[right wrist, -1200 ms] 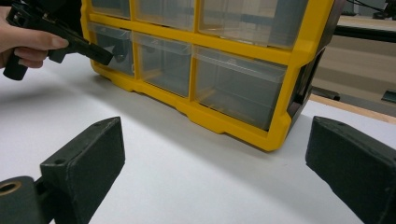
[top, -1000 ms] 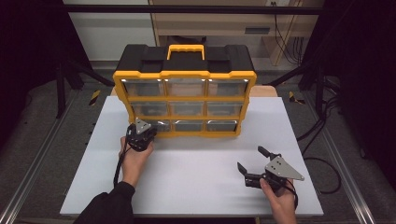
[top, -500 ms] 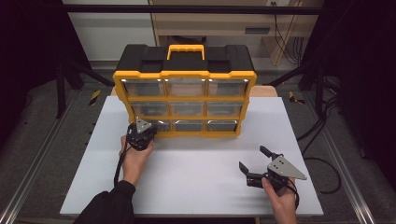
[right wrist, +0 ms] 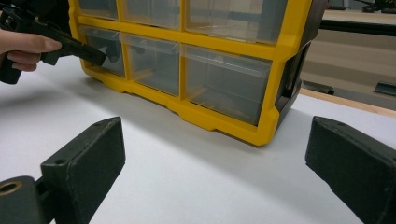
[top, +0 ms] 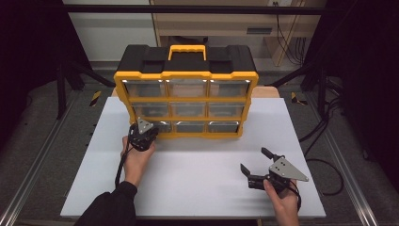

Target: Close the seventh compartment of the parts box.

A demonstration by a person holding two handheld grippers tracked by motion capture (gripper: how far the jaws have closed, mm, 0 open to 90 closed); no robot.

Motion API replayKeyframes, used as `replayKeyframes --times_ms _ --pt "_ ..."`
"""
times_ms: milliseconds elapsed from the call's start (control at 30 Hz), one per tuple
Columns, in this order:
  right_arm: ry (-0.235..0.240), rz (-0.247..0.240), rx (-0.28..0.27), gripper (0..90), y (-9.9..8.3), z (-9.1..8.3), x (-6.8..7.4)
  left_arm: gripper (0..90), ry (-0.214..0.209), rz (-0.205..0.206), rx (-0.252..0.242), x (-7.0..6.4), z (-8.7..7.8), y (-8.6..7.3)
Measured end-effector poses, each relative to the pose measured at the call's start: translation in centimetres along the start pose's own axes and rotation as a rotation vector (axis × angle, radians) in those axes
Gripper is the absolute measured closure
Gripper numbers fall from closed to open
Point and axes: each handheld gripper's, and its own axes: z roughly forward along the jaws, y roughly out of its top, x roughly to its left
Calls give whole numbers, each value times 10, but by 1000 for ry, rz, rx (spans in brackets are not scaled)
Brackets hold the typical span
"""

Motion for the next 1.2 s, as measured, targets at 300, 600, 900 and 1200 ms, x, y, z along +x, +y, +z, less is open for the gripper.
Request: replayKeyframes --times_ms 300,600,900,1200 --pt "0 4 0 51 0 0 0 892 -5 1 -4 -2 1 -1" --pt "2 3 4 50 0 0 0 892 -19 -9 -13 -1 -1 -5" --pt "3 2 6 50 0 0 0 678 -40 -16 -50 -7 -8 -10" --pt "1 3 10 49 -1 0 1 385 -103 0 -124 -24 -26 -16"
